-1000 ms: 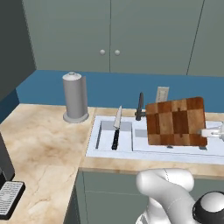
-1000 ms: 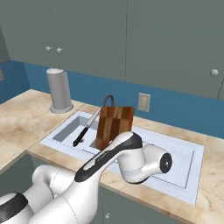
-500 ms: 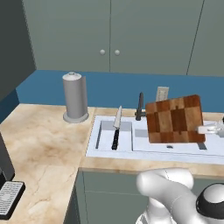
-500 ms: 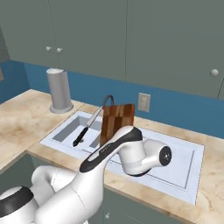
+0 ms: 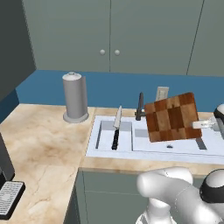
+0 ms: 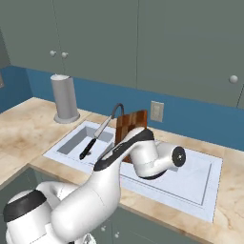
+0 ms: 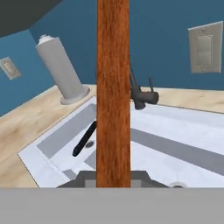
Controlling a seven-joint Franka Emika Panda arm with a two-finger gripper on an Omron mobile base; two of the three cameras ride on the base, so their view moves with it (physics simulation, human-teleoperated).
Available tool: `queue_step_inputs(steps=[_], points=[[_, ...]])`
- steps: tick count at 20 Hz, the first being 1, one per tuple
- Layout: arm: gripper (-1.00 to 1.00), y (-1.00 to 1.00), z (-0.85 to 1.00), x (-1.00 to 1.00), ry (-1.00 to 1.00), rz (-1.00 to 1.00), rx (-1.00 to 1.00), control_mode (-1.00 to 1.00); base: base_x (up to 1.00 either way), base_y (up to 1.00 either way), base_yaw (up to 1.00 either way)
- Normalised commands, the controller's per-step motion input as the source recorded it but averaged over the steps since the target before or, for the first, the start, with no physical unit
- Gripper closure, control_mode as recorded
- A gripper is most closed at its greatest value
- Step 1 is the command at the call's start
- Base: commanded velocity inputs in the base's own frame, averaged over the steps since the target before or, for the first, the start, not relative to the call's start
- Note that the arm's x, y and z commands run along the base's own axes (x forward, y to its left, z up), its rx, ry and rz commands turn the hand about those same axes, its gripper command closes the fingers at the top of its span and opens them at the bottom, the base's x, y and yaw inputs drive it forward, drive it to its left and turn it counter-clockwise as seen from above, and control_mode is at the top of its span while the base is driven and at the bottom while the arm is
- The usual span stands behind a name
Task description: Move the cutting board and knife to the sink. Then move spray from the cabinet to the counter.
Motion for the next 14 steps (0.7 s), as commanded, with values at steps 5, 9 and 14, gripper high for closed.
queue_step_inputs(steps=[5, 9, 14], points=[[1.0, -0.21, -0.01, 0.15, 0.1, 0.0, -0.05, -1.0, 0.0, 0.0, 0.0], [1.0, -0.09, -0.06, 0.15, 0.08, 0.0, -0.04, -1.0, 0.0, 0.0, 0.0], [1.0, 0.0, -0.09, 0.14, 0.04, 0.0, -0.01, -1.0, 0.0, 0.0, 0.0]])
